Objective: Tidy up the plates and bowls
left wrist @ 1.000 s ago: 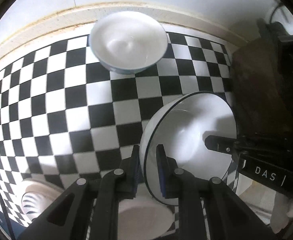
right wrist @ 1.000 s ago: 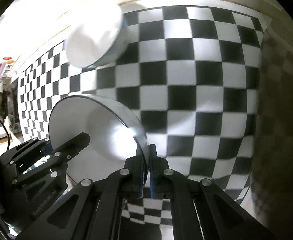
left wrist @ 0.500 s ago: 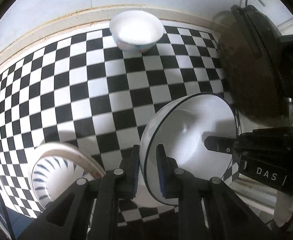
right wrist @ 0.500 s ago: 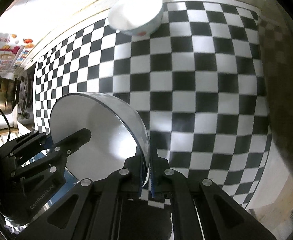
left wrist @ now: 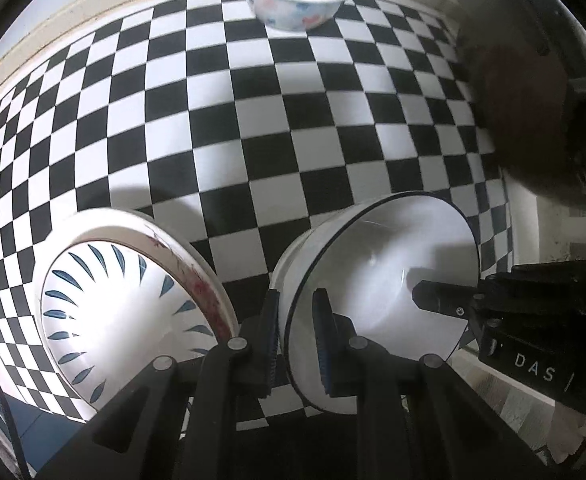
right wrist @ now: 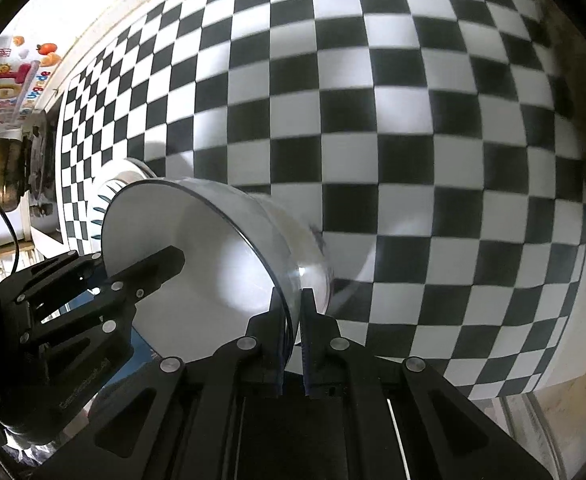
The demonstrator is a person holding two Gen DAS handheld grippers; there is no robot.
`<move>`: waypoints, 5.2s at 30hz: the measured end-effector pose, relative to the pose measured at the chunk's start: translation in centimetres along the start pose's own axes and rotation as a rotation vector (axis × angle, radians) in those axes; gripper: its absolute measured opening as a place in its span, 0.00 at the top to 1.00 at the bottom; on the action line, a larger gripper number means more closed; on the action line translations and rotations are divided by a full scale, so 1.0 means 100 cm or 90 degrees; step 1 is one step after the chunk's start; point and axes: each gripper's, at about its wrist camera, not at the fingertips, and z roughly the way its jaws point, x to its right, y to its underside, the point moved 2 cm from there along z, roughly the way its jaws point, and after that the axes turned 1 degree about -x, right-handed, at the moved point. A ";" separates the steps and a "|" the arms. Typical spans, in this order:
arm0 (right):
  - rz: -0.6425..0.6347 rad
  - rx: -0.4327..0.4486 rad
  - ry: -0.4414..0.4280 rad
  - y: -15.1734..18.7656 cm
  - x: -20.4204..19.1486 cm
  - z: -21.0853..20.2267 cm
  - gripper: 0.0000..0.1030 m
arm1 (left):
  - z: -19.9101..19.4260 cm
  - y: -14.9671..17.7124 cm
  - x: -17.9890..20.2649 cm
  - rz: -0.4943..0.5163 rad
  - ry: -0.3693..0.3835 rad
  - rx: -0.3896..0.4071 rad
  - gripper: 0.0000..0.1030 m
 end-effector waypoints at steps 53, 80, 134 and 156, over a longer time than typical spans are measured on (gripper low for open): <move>0.059 0.205 -0.053 -0.178 0.033 -0.069 0.50 | -0.022 -0.204 -0.078 -0.125 0.011 0.077 0.77; 0.113 0.097 -0.032 -0.292 0.054 -0.023 0.90 | 0.019 -0.291 -0.062 -0.092 0.019 0.032 0.93; 0.076 0.117 -0.039 0.039 -0.002 -0.027 0.90 | -0.035 0.002 -0.002 0.068 0.012 0.054 0.93; 0.087 0.058 -0.022 0.032 0.014 0.004 0.86 | 0.009 0.010 0.006 0.096 -0.059 0.012 0.92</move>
